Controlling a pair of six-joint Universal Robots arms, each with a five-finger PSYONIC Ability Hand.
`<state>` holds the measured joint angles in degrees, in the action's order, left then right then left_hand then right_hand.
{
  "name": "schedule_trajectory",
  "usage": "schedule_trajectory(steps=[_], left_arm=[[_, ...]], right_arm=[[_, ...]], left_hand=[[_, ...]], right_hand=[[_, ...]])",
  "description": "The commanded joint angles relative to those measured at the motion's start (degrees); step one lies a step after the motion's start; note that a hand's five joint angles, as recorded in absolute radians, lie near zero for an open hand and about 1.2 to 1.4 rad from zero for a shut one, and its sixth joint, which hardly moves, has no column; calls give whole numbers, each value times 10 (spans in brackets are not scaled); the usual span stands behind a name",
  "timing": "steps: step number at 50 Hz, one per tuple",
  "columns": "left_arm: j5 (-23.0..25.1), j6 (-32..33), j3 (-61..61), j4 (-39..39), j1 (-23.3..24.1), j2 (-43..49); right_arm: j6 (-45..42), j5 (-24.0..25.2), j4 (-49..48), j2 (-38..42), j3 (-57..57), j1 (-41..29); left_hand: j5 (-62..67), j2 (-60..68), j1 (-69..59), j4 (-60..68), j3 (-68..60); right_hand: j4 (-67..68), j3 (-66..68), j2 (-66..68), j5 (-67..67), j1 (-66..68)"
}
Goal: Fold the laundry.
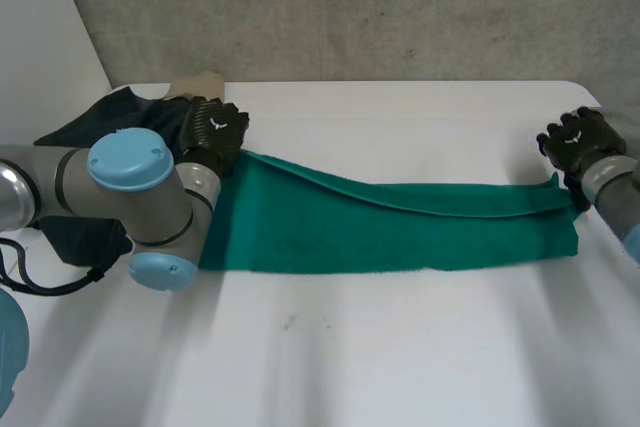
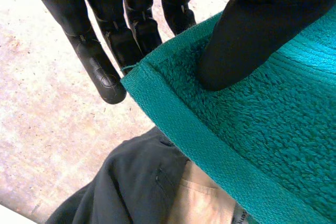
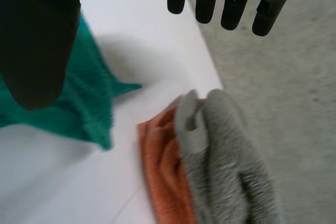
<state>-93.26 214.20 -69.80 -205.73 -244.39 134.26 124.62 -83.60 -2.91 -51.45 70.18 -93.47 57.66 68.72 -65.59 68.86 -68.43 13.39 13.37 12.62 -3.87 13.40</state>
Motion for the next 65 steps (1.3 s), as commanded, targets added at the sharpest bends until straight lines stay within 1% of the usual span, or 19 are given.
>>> schedule_trajectory(steps=[1, 5, 6, 9, 13, 14, 20, 23, 27, 29, 30, 31, 34, 38, 44, 49, 55, 59, 65], left_arm=[[0, 0, -8, 1, 1, -1], [0, -1, -8, 1, 1, 0], [0, -1, -8, 1, 1, 0], [0, -1, -8, 1, 1, 1], [-1, -1, -9, 1, 1, 2], [-1, -2, -9, 1, 1, 1], [3, -2, 0, -5, -2, -5], [5, -4, 25, -19, -9, -8], [16, -9, 108, -116, -11, -13], [16, -16, 125, -169, -14, -18], [17, -26, 131, -231, -21, -31], [16, -33, 132, -263, -23, -41], [10, -75, 131, -350, -34, -87], [11, -119, 125, -332, -38, -121], [26, -130, 64, -266, -36, -131], [52, -130, -13, -256, -38, -130], [68, -126, -87, -244, -37, -110], [67, -124, -118, -208, -38, -79], [66, -115, -173, -73, -38, -80]], right_arm=[[26, 61, 43, 6, -7, 32], [30, 74, 22, 40, -20, 34], [31, 76, 8, 53, -27, 33], [33, 77, -24, 70, -36, 33], [33, 79, -78, 90, -40, 34], [33, 79, -96, 96, -41, 33], [37, 79, -125, 91, -52, 30], [59, 78, -157, 72, -89, 28], [126, 70, -276, 26, -128, 28], [187, 51, -383, -13, -131, 28], [206, 42, -420, -27, -130, 28], [243, 17, -477, -50, -131, 30], [283, -11, -531, -76, -131, 30], [314, -15, -520, -95, -135, 29], [317, 27, -428, -98, -99, 31], [315, 74, -387, -94, -38, 29], [303, 94, -330, -37, 9, 30], [271, 97, -271, 2, 18, 29], [160, 88, -162, 17, 40, 30]], left_hand=[[123, 113, -144, 111, -116], [123, 113, -144, 111, -116], [123, 113, -144, 111, -116], [123, 113, -144, 111, -116], [123, 113, -144, 111, -116], [123, 113, -144, 111, -116], [123, 113, -144, 111, -116], [123, 113, -144, 111, -116], [123, 113, -144, 111, -116], [123, 113, -144, 111, -116], [123, 113, -144, 111, -116], [123, 113, -144, 111, -116], [123, 113, -144, 111, -116], [123, 113, -144, 111, -116], [123, 113, -144, 111, -116], [123, 113, -144, 111, -116], [123, 113, -144, 111, -116], [123, 113, -144, 111, -116], [123, 113, -144, 111, -116]], right_hand=[[51, 51, 59, -46, 51], [126, 127, 134, -122, 126], [198, 199, 206, -194, 198], [281, 281, 289, -277, 281], [520, 520, 527, -515, 520], [655, 655, 663, -650, 655], [666, 666, 674, -661, 666], [666, 666, 674, -661, 666], [666, 666, 674, -661, 666], [666, 666, 674, -661, 666], [666, 666, 674, -661, 666], [666, 666, 674, -661, 666], [666, 666, 674, -661, 666], [666, 666, 674, -661, 666], [666, 666, 674, -661, 666], [666, 666, 674, -661, 666], [666, 666, 674, -661, 666], [666, 666, 674, -661, 666], [666, 666, 674, -661, 666]])
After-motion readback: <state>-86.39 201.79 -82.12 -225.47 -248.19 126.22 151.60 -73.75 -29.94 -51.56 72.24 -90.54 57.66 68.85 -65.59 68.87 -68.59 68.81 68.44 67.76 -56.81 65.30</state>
